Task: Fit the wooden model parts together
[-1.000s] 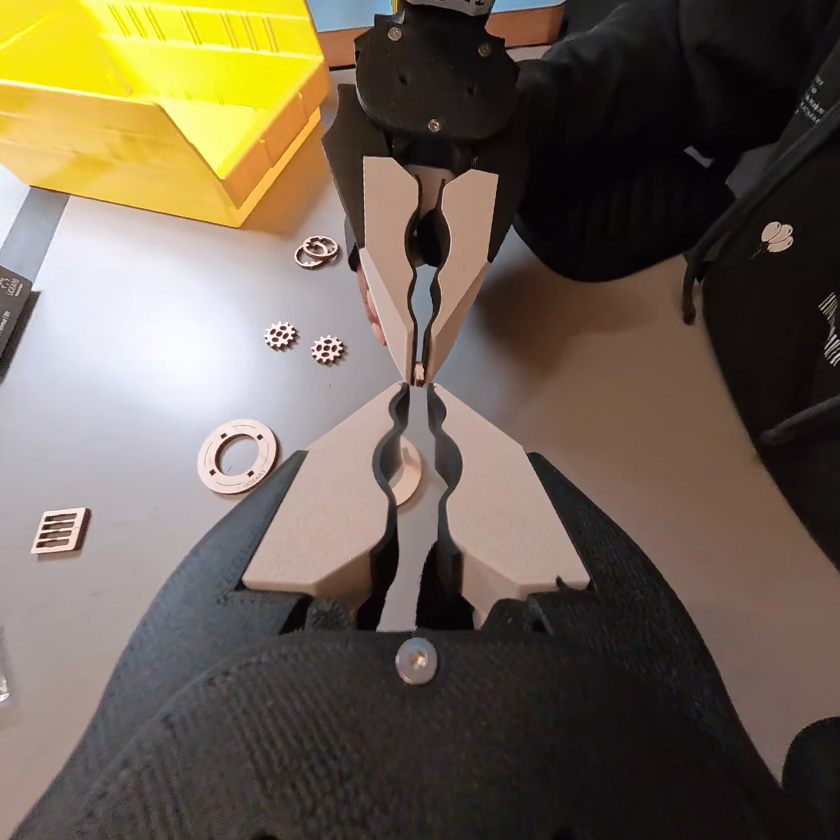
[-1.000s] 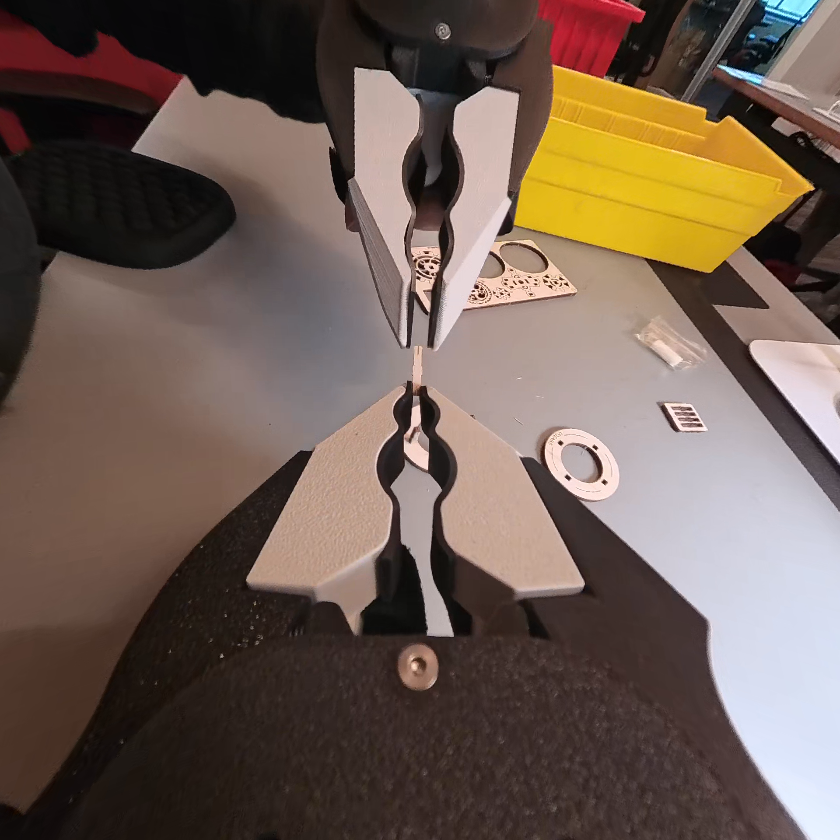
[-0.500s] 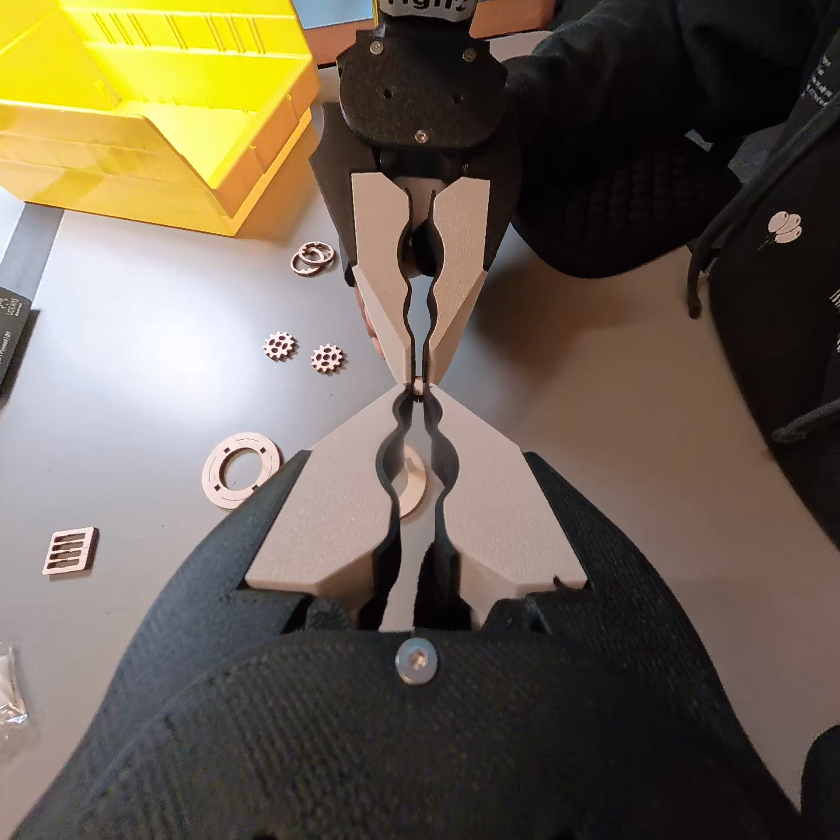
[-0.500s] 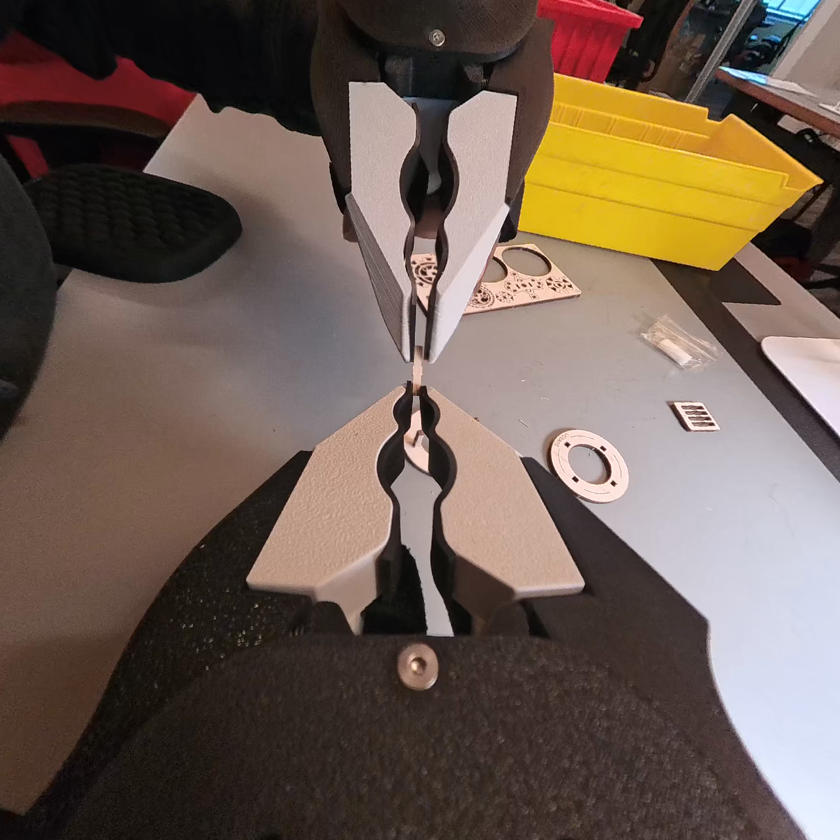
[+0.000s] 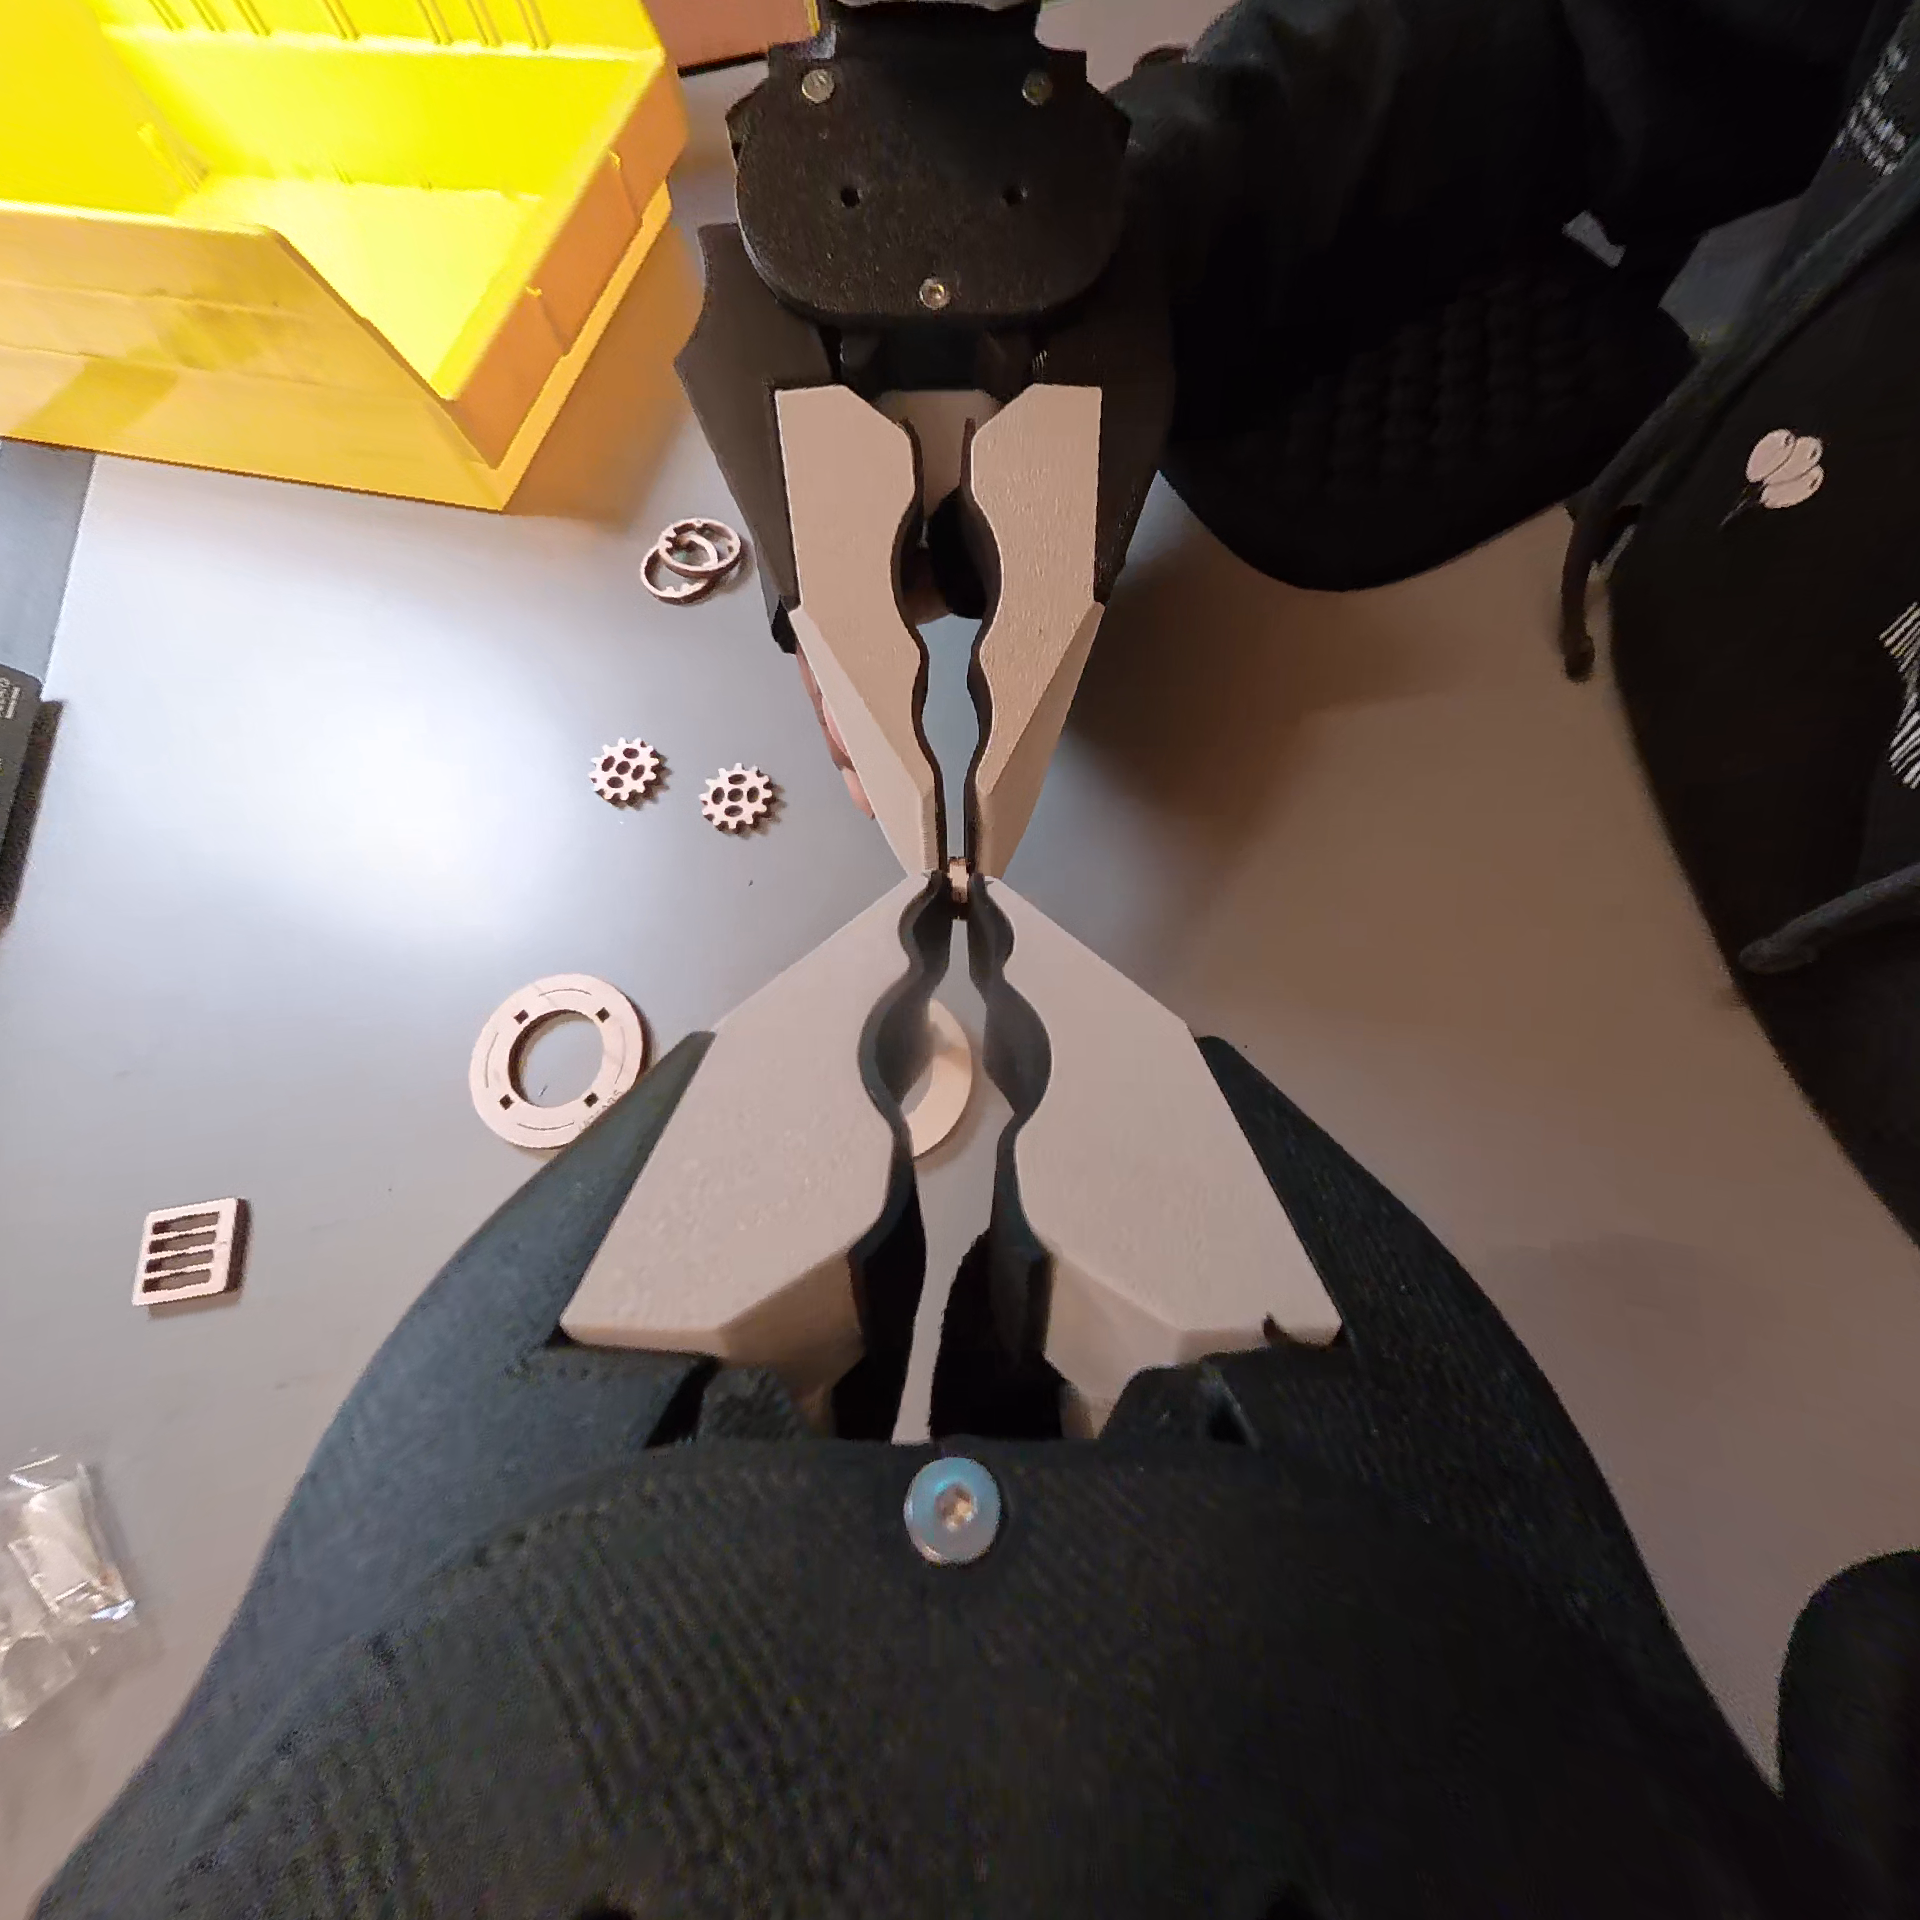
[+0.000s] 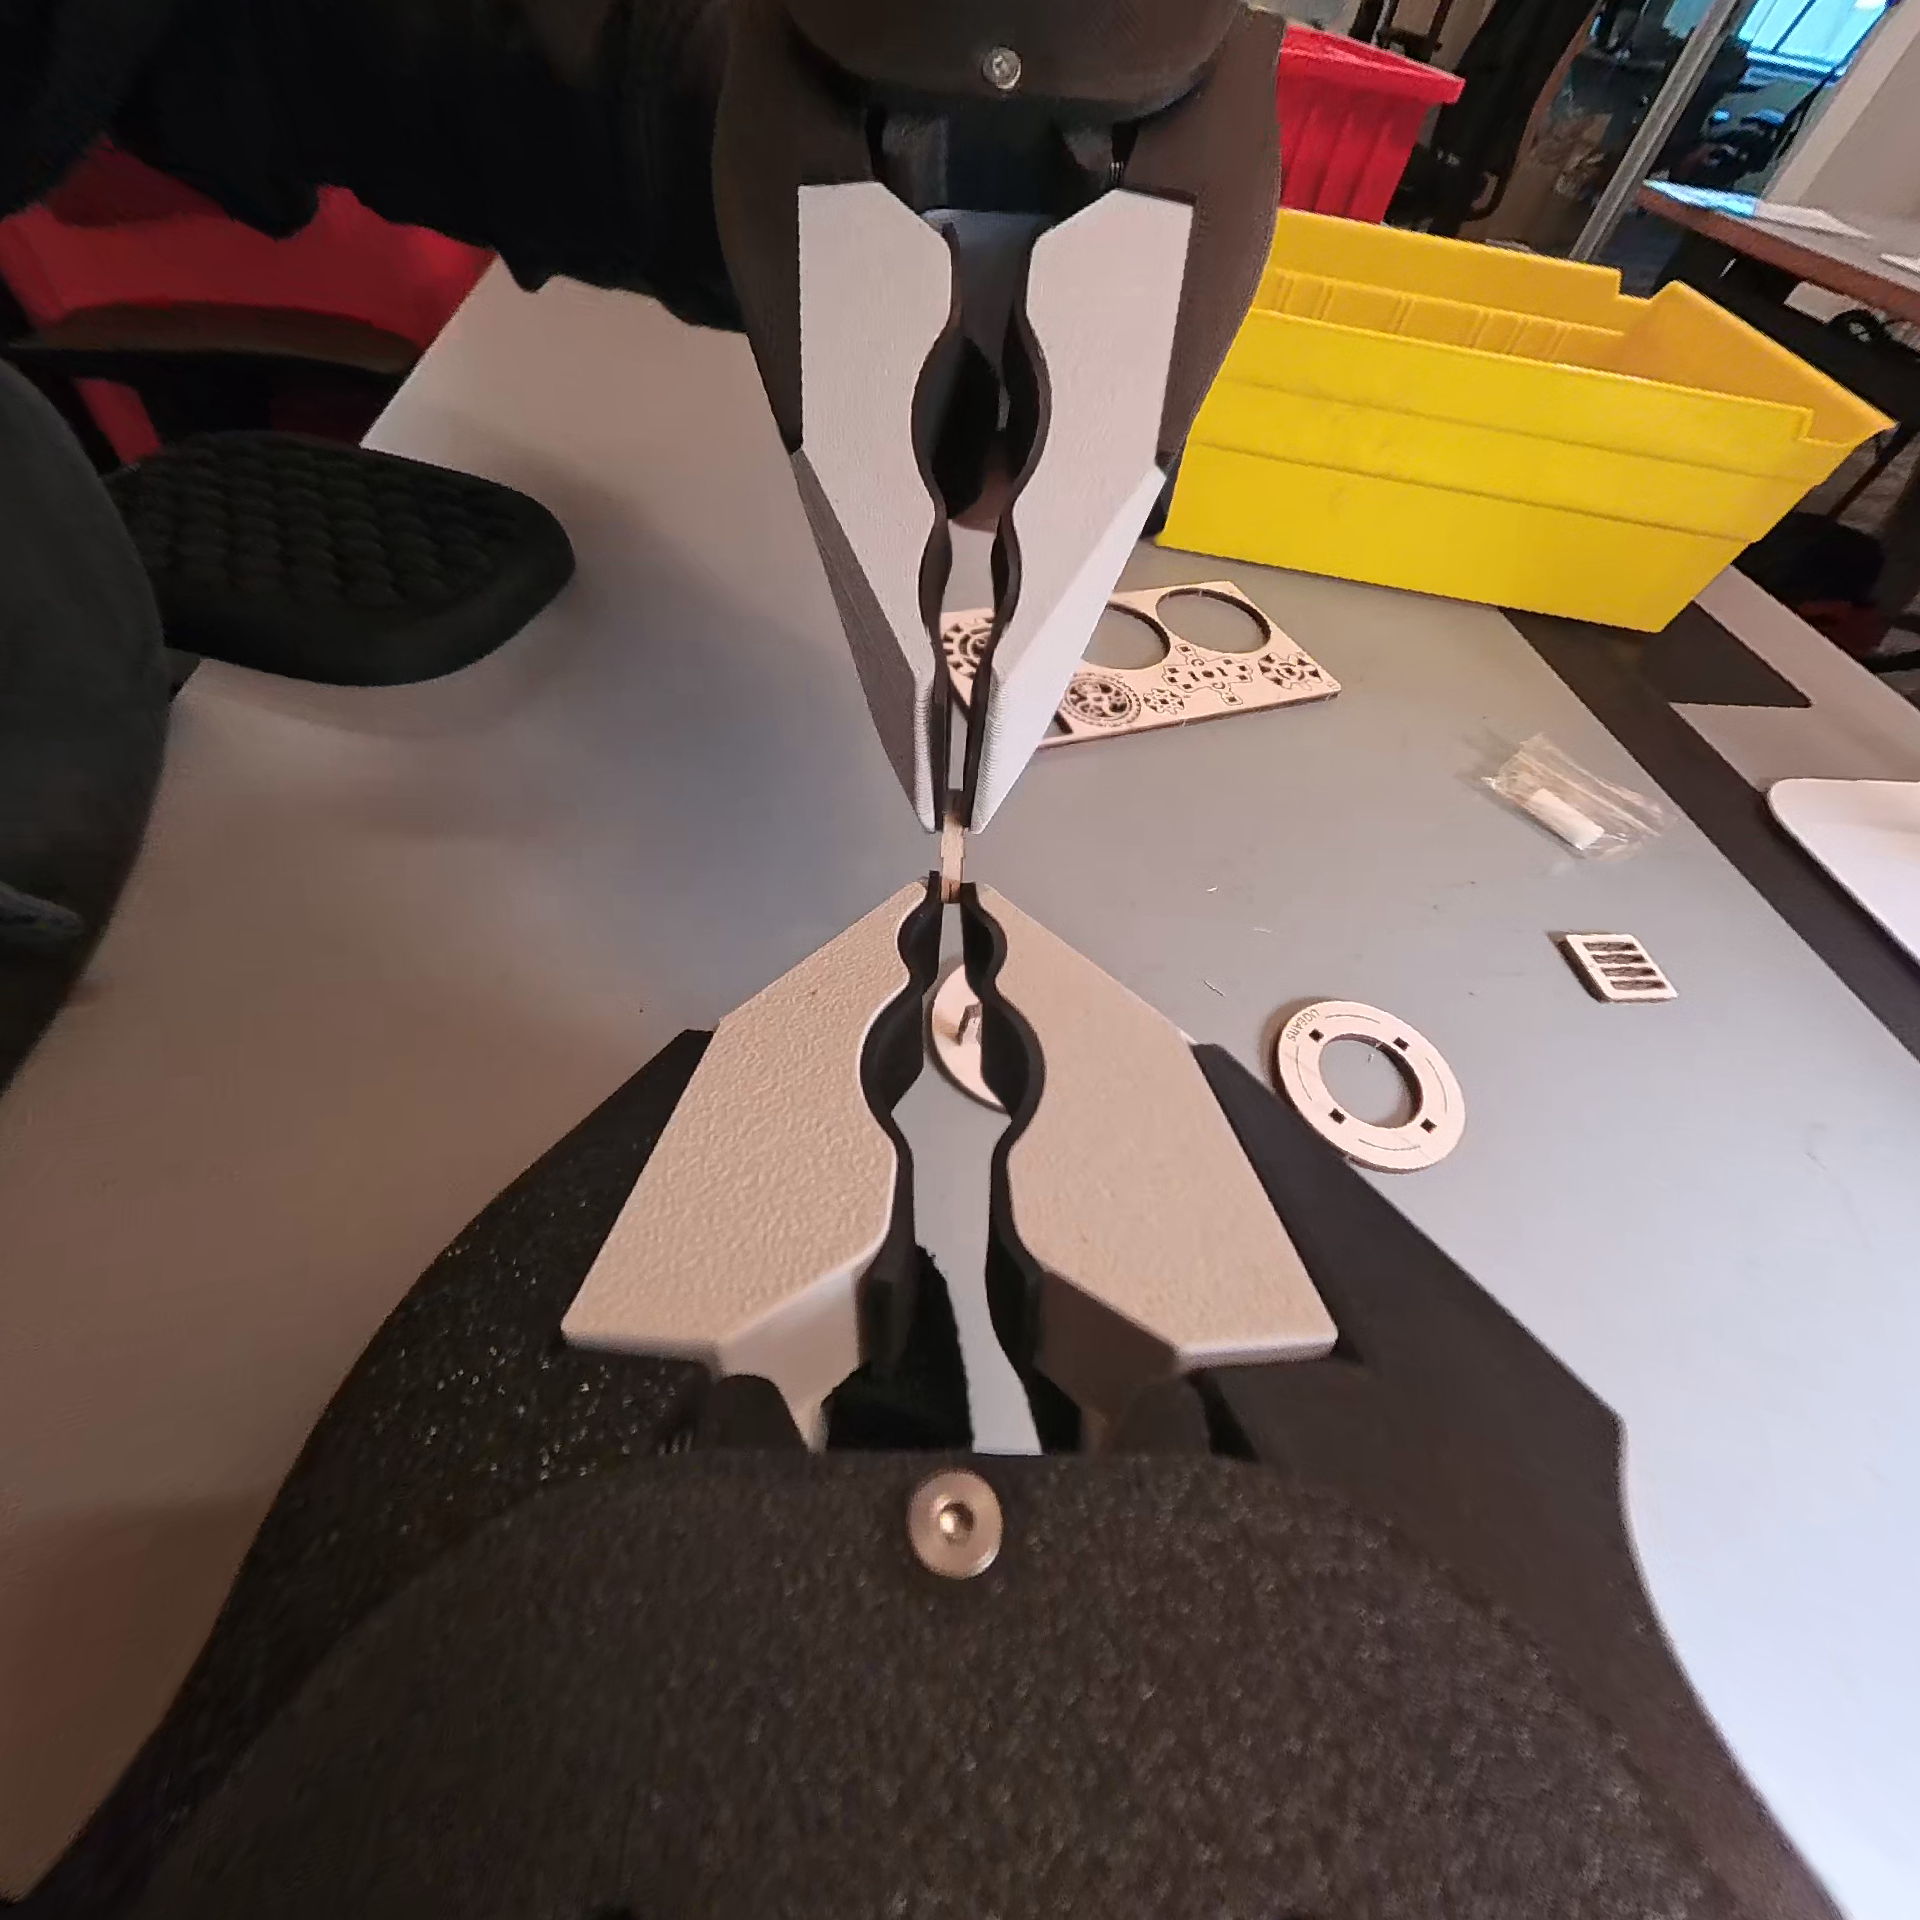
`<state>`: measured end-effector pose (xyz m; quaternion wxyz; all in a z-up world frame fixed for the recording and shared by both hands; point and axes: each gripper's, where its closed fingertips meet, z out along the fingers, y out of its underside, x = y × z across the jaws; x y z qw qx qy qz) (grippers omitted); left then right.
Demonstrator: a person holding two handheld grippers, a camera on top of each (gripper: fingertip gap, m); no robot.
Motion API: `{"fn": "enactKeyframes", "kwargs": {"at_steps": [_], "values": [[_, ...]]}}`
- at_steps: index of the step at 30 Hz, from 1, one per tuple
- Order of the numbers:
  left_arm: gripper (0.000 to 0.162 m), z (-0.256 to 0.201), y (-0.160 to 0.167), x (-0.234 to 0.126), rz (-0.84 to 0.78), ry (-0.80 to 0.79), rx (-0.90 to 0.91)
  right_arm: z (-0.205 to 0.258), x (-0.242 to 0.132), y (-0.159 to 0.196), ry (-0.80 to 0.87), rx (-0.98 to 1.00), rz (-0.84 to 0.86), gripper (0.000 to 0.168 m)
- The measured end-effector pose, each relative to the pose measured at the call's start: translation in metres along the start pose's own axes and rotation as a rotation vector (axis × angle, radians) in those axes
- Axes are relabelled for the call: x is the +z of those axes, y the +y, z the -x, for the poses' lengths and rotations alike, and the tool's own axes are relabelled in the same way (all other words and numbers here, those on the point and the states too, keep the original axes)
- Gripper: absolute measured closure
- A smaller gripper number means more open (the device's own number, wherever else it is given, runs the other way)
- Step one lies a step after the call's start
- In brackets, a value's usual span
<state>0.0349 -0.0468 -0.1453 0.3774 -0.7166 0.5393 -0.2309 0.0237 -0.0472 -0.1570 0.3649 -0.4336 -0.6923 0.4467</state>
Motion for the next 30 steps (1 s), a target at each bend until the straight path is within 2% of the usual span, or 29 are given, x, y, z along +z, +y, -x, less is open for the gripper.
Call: {"fn": "enactKeyframes", "kwargs": {"at_steps": [4,7,11,14,20,26,30], "values": [[0.161,0.005,0.01,-0.006,0.109,0.031,0.042,-0.007,0.003,0.015,0.031,-0.006,0.084,0.164],[0.161,0.01,0.02,-0.009,0.186,0.047,0.07,-0.008,0.009,0.038,0.021,0.002,0.216,0.158],[0.16,0.01,0.039,-0.004,0.284,0.105,0.093,-0.009,0.019,0.058,0.021,-0.059,0.355,0.158],[0.16,0.008,0.052,0.001,0.338,0.145,0.122,-0.014,0.026,0.062,0.032,-0.111,0.399,0.168],[0.16,0.008,0.068,0.009,0.396,0.179,0.179,-0.008,0.034,0.067,-0.072,-0.205,0.461,0.168],[0.16,-0.001,0.071,0.013,0.427,0.216,0.206,0.005,0.011,0.074,-0.289,-0.423,0.515,0.168],[0.16,-0.003,0.068,0.019,0.413,0.199,0.201,-0.007,-0.001,0.067,-0.266,-0.416,0.513,0.168]]}}
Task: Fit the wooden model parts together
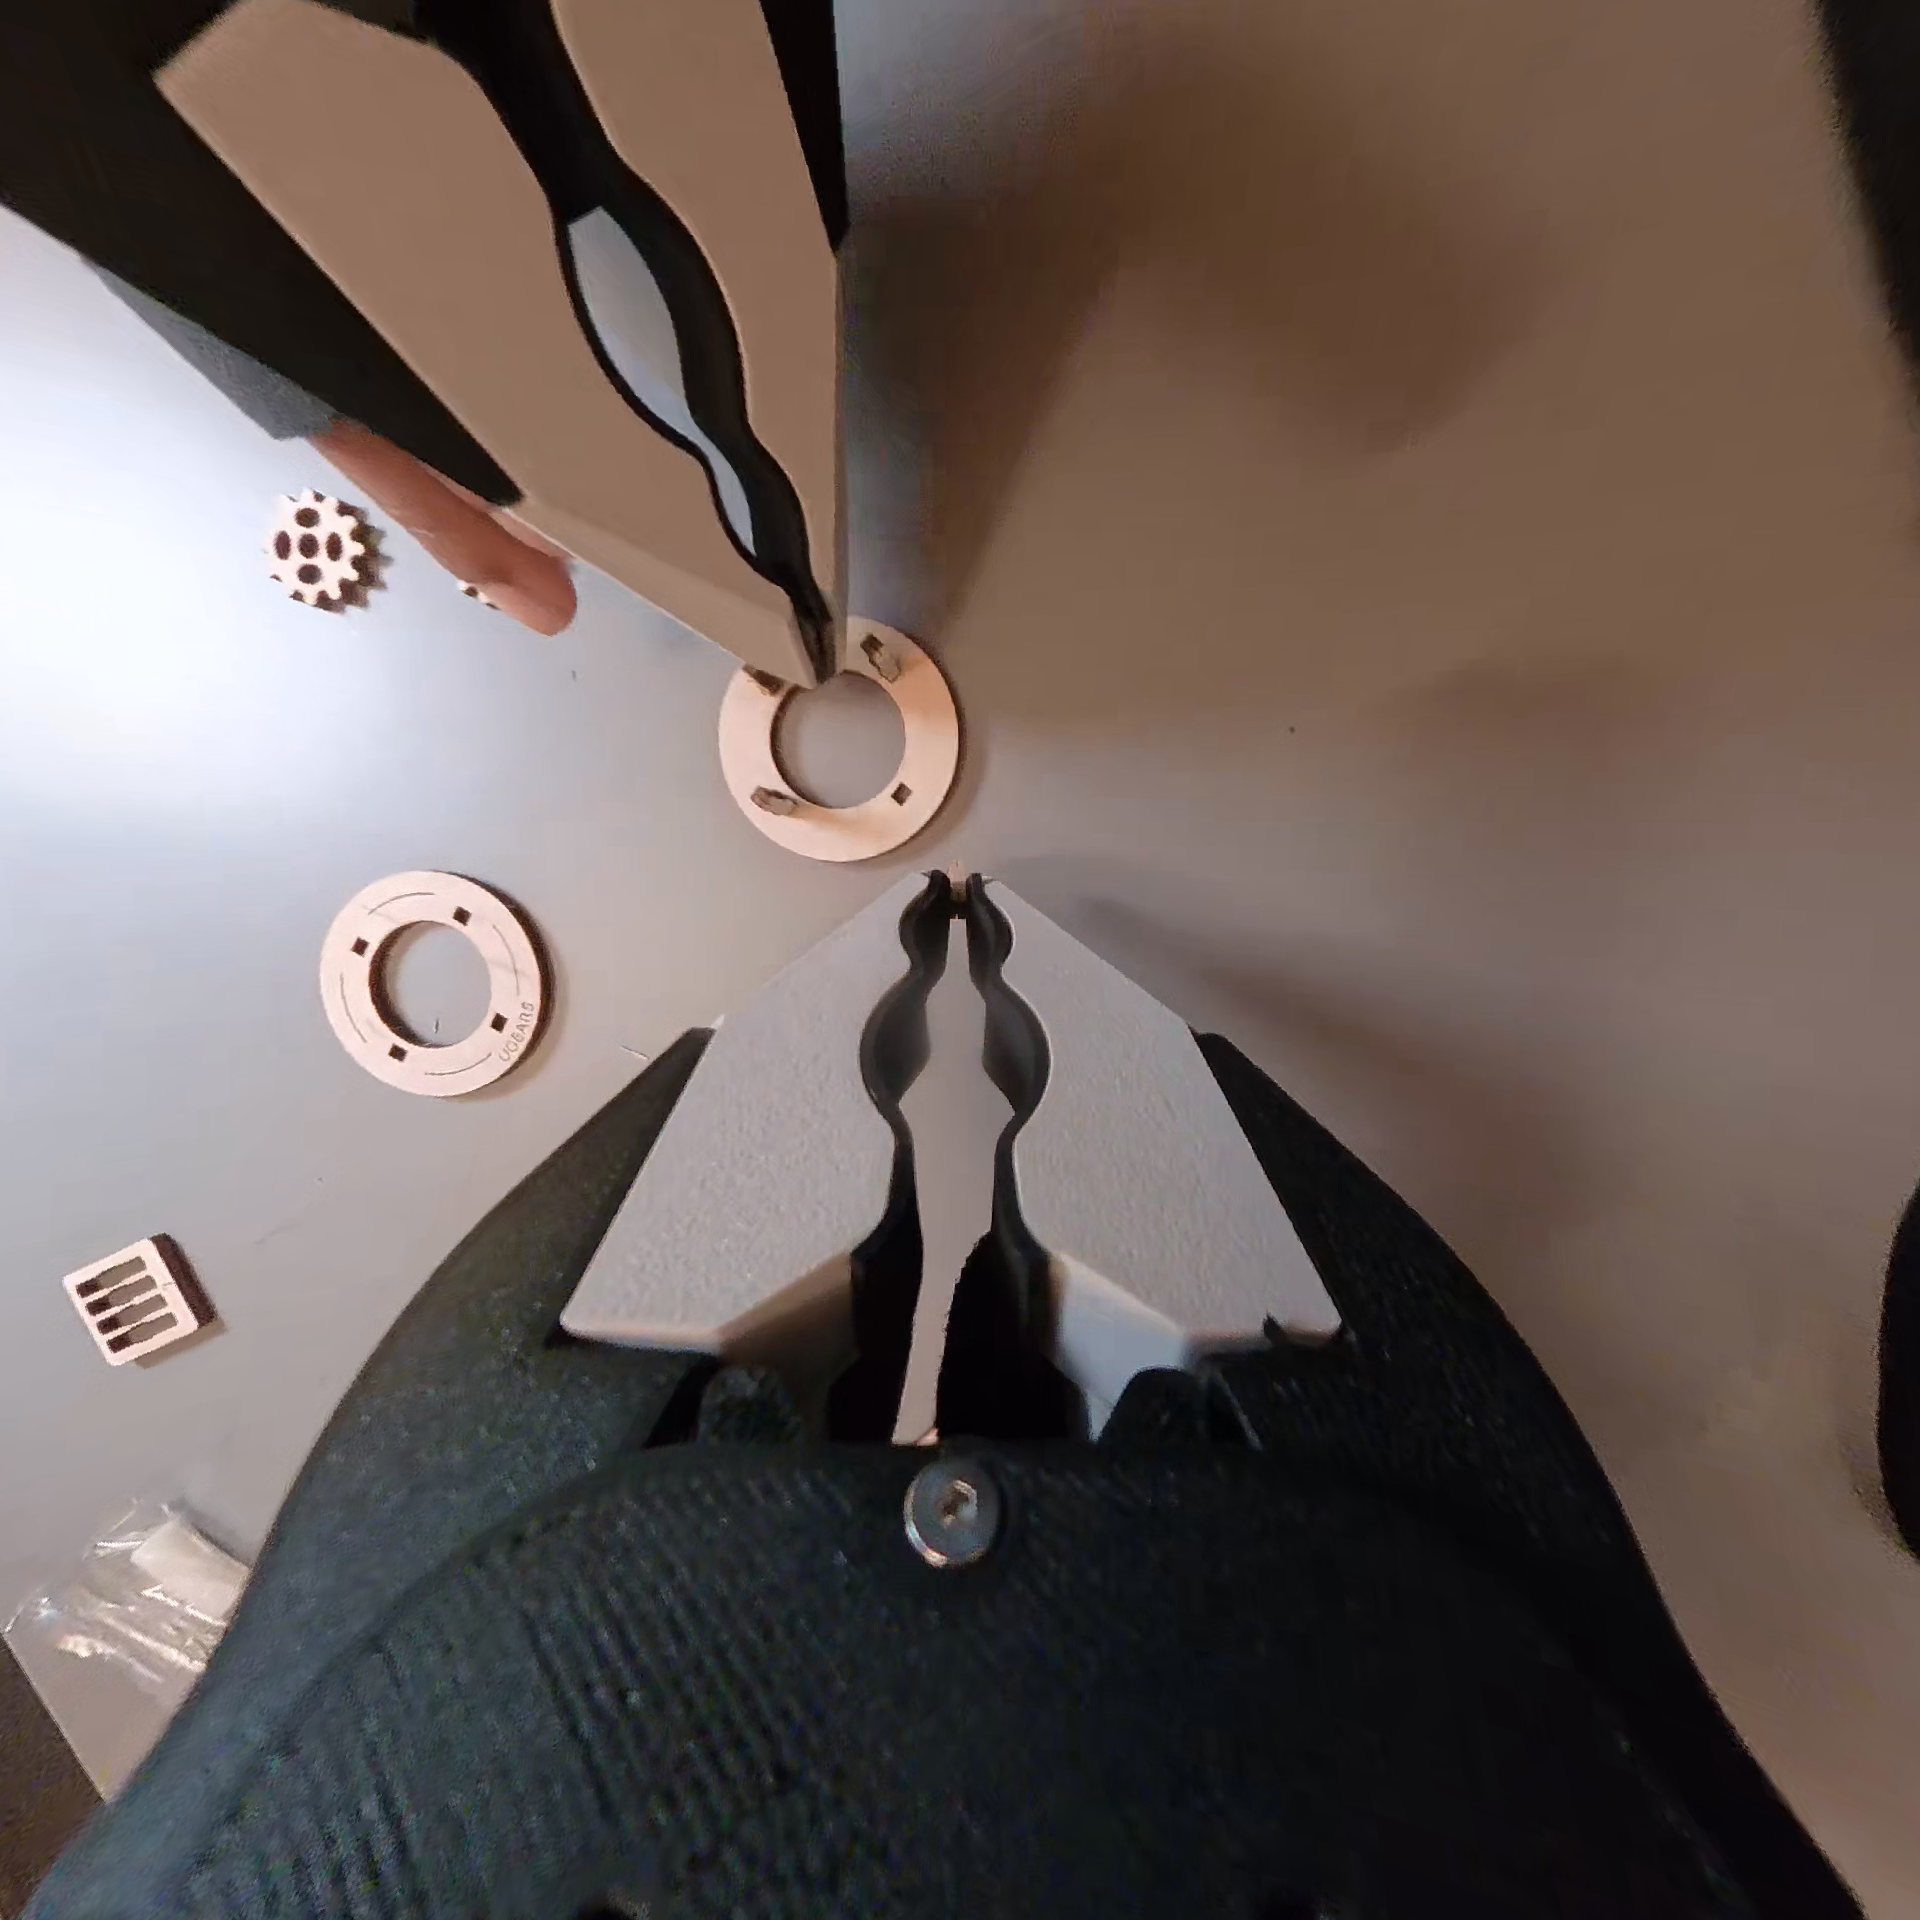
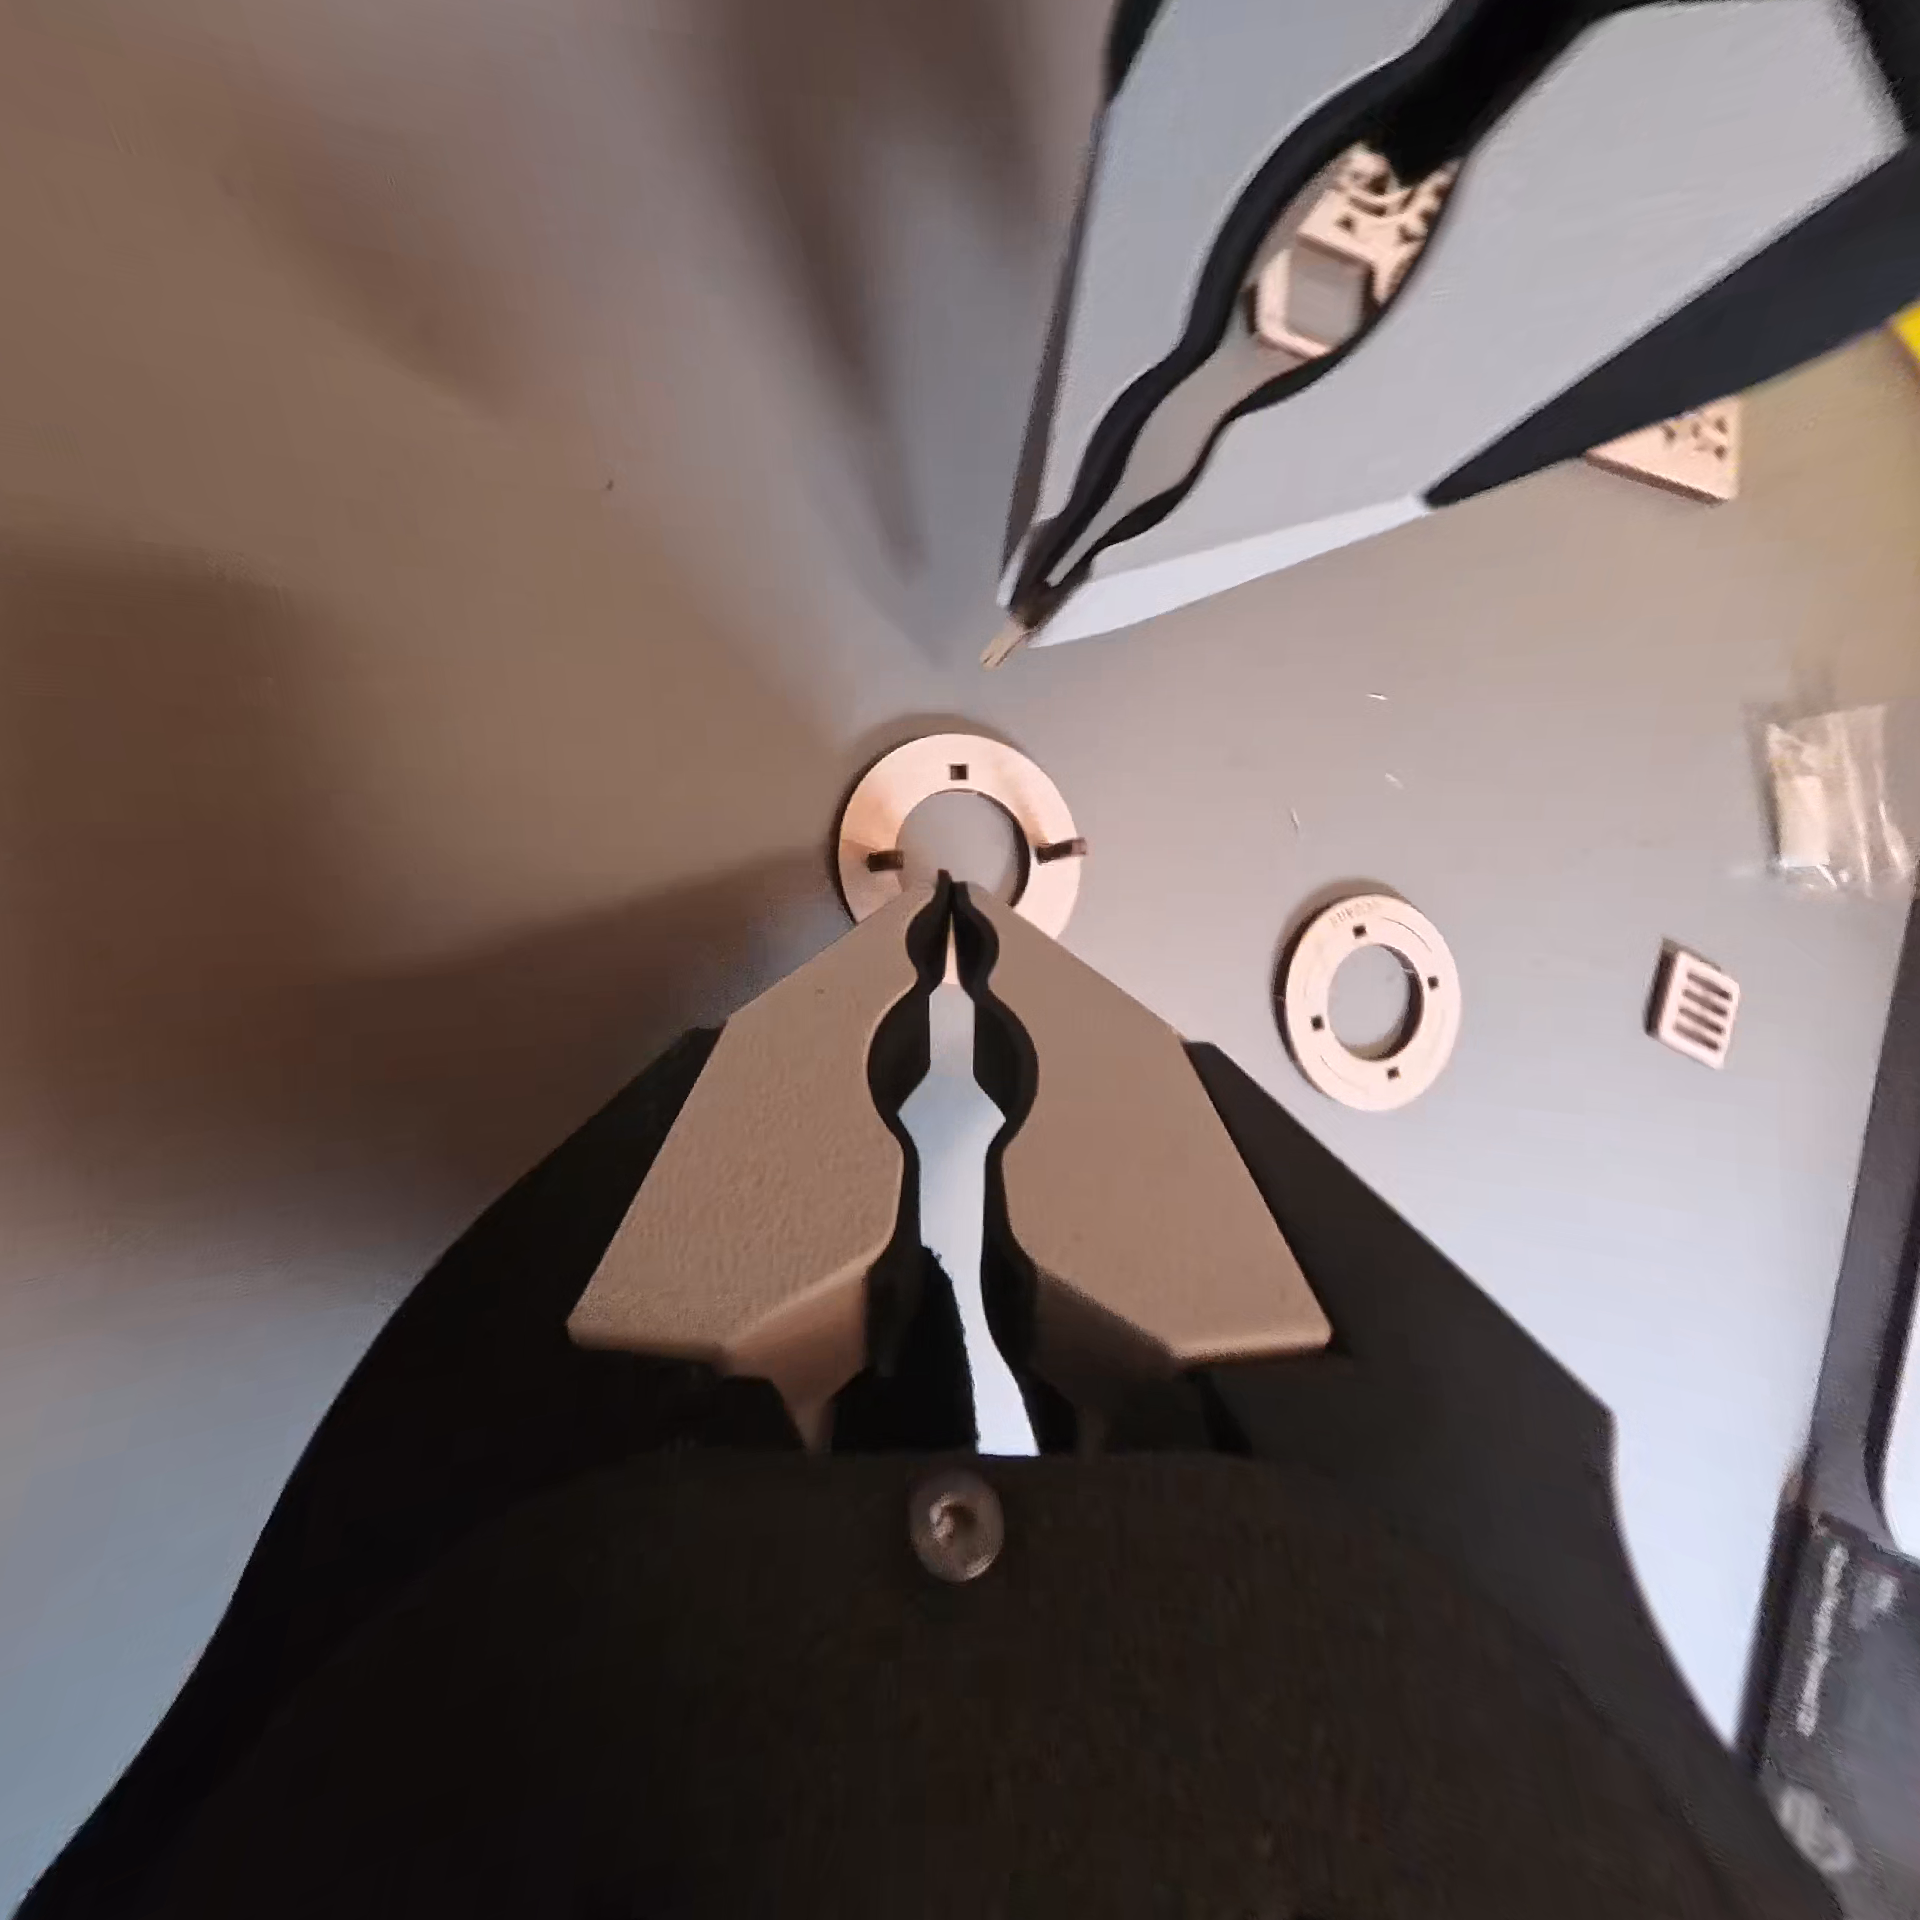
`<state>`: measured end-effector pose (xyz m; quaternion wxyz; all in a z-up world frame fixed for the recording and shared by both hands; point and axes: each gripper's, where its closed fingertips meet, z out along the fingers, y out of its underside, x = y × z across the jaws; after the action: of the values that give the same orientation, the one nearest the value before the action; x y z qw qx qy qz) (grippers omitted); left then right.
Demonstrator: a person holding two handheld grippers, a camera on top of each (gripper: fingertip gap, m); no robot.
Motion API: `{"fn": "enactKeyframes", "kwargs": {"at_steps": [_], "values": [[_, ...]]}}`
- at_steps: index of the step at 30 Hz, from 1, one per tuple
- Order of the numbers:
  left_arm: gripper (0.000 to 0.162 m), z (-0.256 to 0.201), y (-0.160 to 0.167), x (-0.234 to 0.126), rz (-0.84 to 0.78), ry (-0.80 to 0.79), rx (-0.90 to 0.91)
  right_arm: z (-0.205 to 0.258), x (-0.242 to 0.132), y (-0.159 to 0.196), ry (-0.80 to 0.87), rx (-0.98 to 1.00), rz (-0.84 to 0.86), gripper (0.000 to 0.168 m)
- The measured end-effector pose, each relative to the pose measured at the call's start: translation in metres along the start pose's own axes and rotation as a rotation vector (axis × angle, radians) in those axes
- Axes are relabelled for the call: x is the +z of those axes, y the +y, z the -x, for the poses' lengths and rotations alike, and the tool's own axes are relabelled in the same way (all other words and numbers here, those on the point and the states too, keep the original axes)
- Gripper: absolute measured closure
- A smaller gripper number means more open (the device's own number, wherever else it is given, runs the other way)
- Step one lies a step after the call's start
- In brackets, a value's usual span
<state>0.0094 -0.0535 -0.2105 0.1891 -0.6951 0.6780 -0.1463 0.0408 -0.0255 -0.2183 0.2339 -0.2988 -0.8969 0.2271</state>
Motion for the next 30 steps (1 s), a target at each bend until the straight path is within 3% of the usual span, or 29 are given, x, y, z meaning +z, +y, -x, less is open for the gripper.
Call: {"fn": "enactKeyframes", "kwargs": {"at_steps": [2,5,9,11,21,24,30], "values": [[0.16,0.003,-0.002,0.002,-0.014,-0.019,-0.013,-0.005,-0.006,0.004,0.044,0.086,-0.008,0.168],[0.16,0.007,-0.002,0.003,-0.032,-0.039,-0.029,-0.005,-0.009,0.014,0.071,0.229,-0.01,0.154],[0.16,0.009,-0.002,0.003,-0.049,-0.048,-0.04,-0.01,-0.003,0.016,0.091,0.34,-0.033,0.157],[0.16,0.009,-0.004,0.001,-0.055,-0.055,-0.041,-0.01,0.002,0.011,0.066,0.323,-0.053,0.166],[0.16,-0.013,-0.012,-0.004,-0.073,-0.016,-0.039,-0.004,0.019,-0.017,-0.186,-0.034,-0.055,0.166],[0.16,-0.018,-0.013,0.0,-0.07,-0.007,-0.037,-0.014,0.016,-0.019,-0.115,-0.008,-0.075,0.157],[0.16,-0.015,-0.009,0.006,-0.042,-0.018,-0.031,0.001,-0.004,-0.009,-0.068,0.247,-0.158,0.144]]}}
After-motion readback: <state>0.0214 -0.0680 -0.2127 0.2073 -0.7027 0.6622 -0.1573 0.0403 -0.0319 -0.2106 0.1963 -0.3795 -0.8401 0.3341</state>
